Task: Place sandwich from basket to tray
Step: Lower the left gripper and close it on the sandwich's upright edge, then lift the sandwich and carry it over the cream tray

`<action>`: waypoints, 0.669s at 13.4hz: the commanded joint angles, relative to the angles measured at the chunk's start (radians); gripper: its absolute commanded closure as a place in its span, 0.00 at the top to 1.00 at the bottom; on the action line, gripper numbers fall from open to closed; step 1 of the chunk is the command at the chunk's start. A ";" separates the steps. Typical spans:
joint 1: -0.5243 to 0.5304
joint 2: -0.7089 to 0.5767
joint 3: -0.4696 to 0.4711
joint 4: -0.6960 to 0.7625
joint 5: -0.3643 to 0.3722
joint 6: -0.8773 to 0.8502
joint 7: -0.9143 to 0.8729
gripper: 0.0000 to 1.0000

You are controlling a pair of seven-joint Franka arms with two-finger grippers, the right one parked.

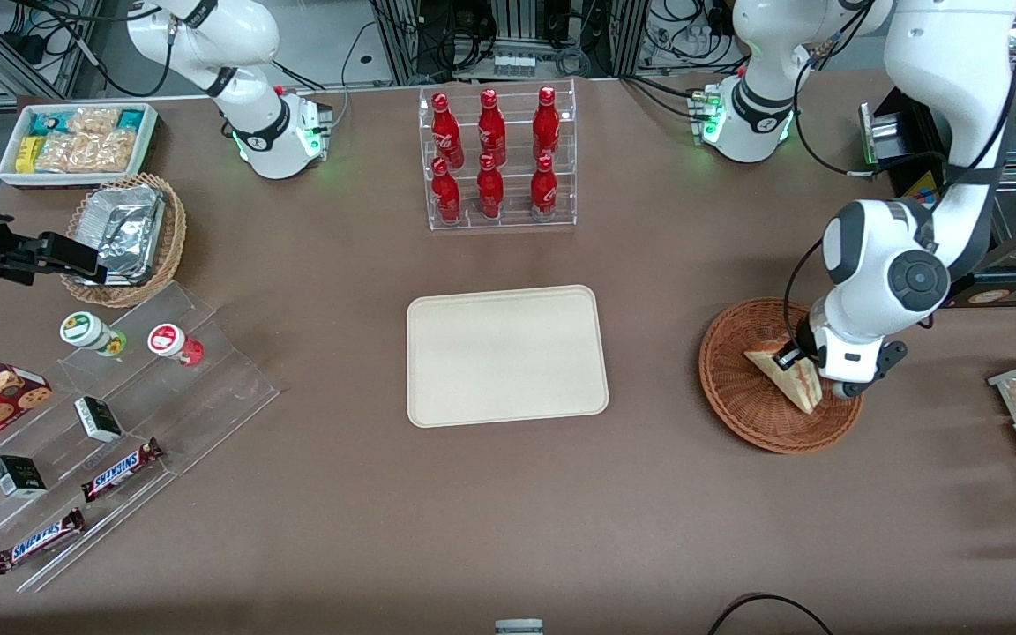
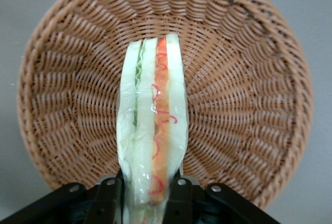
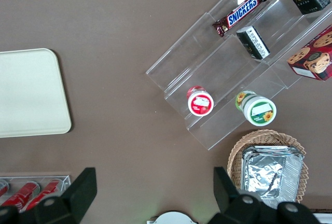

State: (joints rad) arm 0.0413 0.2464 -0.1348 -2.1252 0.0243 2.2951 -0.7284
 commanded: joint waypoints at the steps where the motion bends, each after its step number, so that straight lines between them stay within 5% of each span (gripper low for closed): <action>1: -0.020 -0.025 -0.028 0.089 0.022 -0.141 -0.008 0.00; 9: -0.286 0.014 -0.034 0.217 0.022 -0.194 0.001 0.00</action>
State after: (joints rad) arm -0.1886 0.2365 -0.1785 -1.9656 0.0363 2.1382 -0.7265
